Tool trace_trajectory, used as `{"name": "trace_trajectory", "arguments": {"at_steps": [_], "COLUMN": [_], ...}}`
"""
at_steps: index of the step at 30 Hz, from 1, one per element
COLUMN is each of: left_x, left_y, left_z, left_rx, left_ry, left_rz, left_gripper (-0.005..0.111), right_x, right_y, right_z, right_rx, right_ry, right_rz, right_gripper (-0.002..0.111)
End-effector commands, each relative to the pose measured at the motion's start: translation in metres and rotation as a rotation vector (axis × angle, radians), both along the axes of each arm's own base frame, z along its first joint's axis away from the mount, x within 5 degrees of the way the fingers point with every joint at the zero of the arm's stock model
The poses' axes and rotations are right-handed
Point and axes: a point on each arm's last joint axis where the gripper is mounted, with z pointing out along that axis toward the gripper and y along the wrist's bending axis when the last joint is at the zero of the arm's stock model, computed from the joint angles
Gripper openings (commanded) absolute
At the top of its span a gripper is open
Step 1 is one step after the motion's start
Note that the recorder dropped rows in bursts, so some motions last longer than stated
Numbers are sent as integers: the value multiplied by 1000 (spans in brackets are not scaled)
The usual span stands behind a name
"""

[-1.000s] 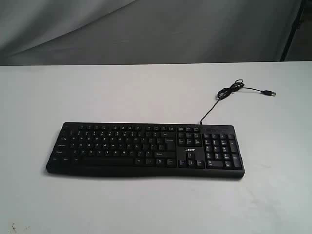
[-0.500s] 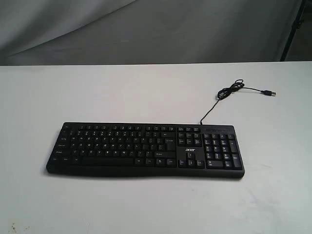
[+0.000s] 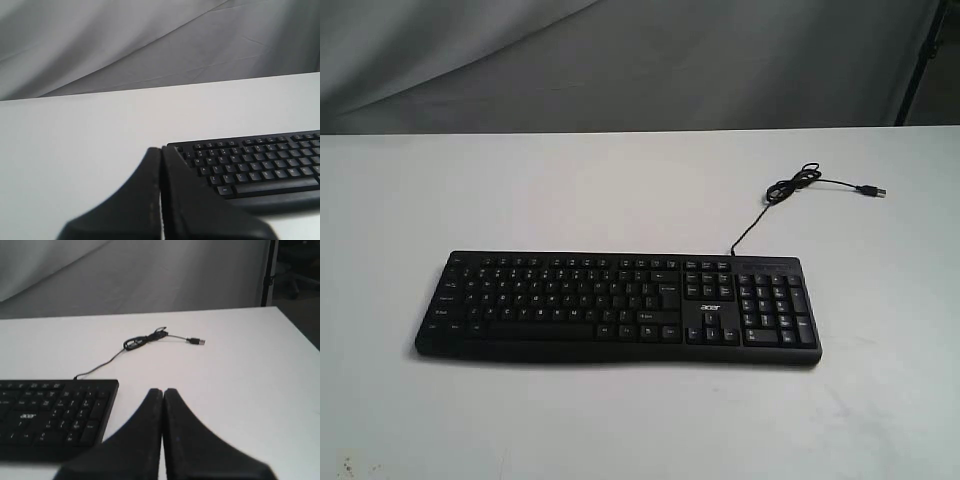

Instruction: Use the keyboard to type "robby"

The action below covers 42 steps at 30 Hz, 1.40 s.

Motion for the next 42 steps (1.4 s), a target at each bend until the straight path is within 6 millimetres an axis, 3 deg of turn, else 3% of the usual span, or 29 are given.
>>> {"name": "trace_trajectory", "arguments": {"at_steps": [1, 7, 14, 19, 22, 30, 37, 42], "left_x": [0, 0, 0, 0, 0, 0, 0, 0], "left_y": [0, 0, 0, 0, 0, 0, 0, 0], "left_z": [-1, -1, -1, -1, -1, -1, -1, -1], "left_rx": [1, 1, 1, 1, 1, 1, 1, 1], "left_ry": [-5, -5, -5, -5, -5, -5, -5, -5], "left_rz": [-6, -6, -6, -6, -6, -6, -6, -6], "left_gripper": [0, 0, 0, 0, 0, 0, 0, 0], "right_x": [1, 2, -2, -8, -8, -6, 8, 46], "right_y": [0, -1, -5, -9, -9, 5, 25, 46], "right_z": [10, 19, 44, 59, 59, 55, 94, 121], "right_rx": [-1, -66, 266, 319, 435, 394, 263, 31], "right_ry": [-127, -230, -498, -684, -678, -580, -508, -426], "right_rz": [-8, -5, -49, -67, -50, 99, 311, 500], "right_gripper": [0, 0, 0, 0, 0, 0, 0, 0]}}
